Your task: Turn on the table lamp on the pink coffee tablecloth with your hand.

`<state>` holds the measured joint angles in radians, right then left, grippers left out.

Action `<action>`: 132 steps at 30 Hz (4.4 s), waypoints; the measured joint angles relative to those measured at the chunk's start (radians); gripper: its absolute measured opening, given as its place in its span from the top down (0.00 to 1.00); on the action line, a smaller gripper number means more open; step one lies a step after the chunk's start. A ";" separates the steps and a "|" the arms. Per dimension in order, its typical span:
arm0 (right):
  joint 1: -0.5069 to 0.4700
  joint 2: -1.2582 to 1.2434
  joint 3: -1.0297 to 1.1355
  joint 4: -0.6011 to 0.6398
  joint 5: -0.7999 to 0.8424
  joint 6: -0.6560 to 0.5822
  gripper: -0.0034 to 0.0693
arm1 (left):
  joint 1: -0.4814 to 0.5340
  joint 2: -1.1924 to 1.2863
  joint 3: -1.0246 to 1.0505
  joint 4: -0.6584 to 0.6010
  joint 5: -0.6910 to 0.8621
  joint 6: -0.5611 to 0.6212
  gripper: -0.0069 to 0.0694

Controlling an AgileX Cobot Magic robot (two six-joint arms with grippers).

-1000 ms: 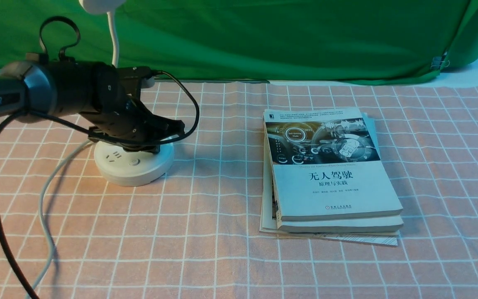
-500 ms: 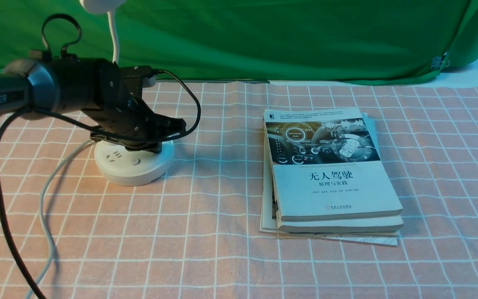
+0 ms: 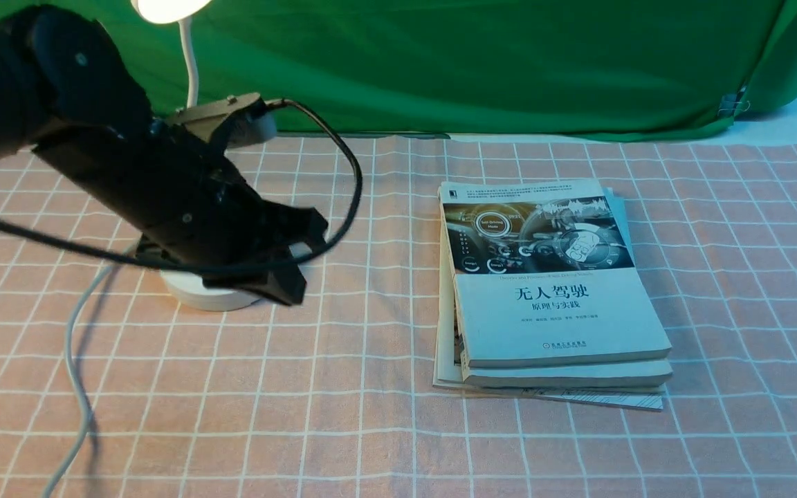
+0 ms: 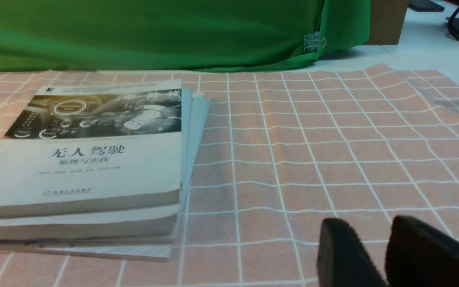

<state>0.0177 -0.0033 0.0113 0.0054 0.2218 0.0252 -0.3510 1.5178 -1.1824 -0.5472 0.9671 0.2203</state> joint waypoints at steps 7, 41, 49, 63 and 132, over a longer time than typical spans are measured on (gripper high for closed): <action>0.000 0.000 0.000 0.000 0.000 0.000 0.62 | -0.171 -0.376 0.175 -0.166 -0.072 0.248 0.88; 0.000 0.000 0.000 0.000 -0.001 0.000 0.62 | -0.111 -1.155 1.186 -0.195 -1.213 0.321 0.88; 0.000 0.000 0.000 0.000 -0.001 0.000 0.62 | 0.205 -1.365 1.186 -0.091 -1.076 0.362 0.88; 0.000 -0.001 0.000 0.000 -0.001 0.000 0.62 | 0.370 -1.510 1.188 0.157 -0.739 -0.020 0.88; 0.000 -0.001 0.000 0.000 0.001 0.004 0.62 | 0.299 -1.520 1.188 0.461 -0.718 -0.171 0.88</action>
<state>0.0177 -0.0042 0.0113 0.0054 0.2225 0.0294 -0.0518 -0.0023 0.0054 -0.0865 0.2490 0.0495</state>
